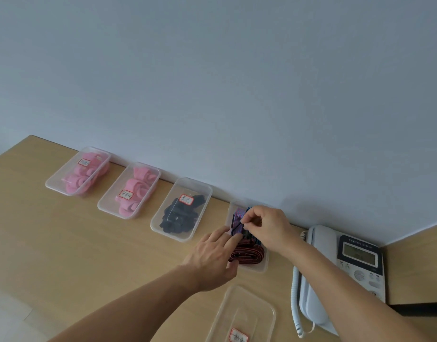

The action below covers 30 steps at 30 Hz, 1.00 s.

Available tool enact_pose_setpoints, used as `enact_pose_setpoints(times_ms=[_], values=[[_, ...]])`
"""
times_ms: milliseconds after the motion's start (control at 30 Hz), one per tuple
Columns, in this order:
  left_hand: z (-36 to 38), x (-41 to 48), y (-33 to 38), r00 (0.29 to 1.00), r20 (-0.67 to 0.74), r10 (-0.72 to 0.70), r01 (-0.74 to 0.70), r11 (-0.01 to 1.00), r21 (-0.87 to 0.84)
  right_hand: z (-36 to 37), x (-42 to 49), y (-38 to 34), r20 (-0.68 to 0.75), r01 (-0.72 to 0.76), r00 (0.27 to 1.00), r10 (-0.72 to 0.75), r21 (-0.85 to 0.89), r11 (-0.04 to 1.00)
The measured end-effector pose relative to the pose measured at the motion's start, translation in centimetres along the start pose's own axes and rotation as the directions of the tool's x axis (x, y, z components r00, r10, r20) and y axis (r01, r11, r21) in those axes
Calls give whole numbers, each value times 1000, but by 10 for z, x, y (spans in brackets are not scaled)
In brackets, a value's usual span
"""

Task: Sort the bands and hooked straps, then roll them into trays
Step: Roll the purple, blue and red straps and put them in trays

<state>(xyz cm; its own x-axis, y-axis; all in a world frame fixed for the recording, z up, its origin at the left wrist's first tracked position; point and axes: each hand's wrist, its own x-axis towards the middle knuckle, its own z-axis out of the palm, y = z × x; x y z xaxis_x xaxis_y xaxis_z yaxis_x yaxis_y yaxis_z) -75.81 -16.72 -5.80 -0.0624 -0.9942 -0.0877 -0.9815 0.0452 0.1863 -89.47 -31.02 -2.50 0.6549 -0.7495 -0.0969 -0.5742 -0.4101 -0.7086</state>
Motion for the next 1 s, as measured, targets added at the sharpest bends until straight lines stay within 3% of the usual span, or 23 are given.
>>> enact_pose_setpoints(times_ms=[100,267,367,467,600,733,867,1000], values=[[-1,1,-1,1000,18,15,-15,1000,13,3,7,1,44,-7,999,9,-29,1000],[1,2,-2,1000,16,17,-17,1000,17,7,6,7,81,48,996,-30,-233,971],[1,1,-3,1000,-12,24,-24,1000,-1,8,-1,8,55,32,998,-26,-121,992],[3,0,-1,1000,-19,25,-26,999,-21,6,-2,10,-61,-52,997,52,7,999],[5,2,-2,1000,18,-9,9,1000,-10,-2,2,15,-175,-148,973,150,22,989],[5,4,0,999,37,-12,12,1000,1,-2,9,17,-137,-182,976,169,-91,979],[5,5,3,997,66,-32,31,999,18,11,11,16,-104,-46,994,17,-275,960],[3,7,2,996,73,-46,45,999,19,14,0,21,-96,-46,995,9,-386,921]])
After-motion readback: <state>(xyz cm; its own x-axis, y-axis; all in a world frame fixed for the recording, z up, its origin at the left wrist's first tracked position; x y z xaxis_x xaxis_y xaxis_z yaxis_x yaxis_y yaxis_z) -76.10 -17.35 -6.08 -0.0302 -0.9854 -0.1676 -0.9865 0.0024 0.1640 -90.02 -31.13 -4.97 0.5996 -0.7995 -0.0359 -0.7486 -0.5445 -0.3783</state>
